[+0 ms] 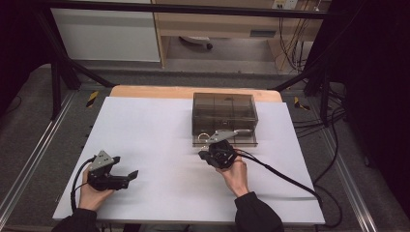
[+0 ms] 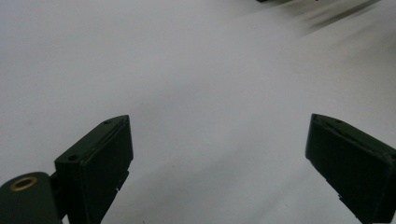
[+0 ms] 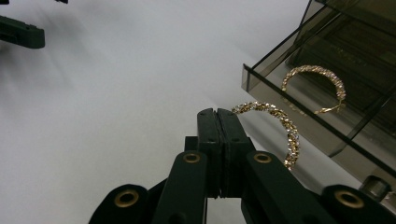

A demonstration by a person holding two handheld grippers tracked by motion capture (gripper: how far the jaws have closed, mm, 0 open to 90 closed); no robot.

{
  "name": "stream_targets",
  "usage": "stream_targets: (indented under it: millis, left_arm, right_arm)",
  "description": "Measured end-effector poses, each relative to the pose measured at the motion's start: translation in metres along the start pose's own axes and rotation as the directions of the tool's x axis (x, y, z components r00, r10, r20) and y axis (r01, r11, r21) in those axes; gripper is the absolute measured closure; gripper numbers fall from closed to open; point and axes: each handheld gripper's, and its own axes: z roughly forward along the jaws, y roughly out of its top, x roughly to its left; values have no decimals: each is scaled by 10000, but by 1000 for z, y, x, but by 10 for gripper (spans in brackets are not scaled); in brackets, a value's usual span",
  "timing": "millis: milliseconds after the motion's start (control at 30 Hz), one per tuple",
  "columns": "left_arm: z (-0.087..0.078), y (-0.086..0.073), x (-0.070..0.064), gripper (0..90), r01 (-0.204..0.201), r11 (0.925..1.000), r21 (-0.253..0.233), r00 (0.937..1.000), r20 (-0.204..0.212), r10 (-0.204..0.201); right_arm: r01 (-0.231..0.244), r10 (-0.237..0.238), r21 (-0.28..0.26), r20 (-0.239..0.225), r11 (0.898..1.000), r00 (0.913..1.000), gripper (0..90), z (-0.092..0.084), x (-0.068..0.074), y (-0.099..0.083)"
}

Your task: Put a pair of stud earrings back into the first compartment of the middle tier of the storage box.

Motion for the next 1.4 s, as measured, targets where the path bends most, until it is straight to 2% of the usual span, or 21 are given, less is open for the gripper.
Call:
stream_targets:
  millis: [567,1133,1400]
  left_arm:
    - [0,0,0,73,-15,10000,15,10000,-2,15]
    - [0,0,0,73,9,10000,19,10000,-6,-9]
    - [0,0,1,73,18,10000,23,10000,-7,-18]
  right_arm:
    - [-149,160,-440,252,9989,9996,895,-7,-10,20]
    - [-547,588,-584,716,9968,9957,894,3,-34,35]
    - [-762,802,-524,797,9957,9936,894,17,-45,35]
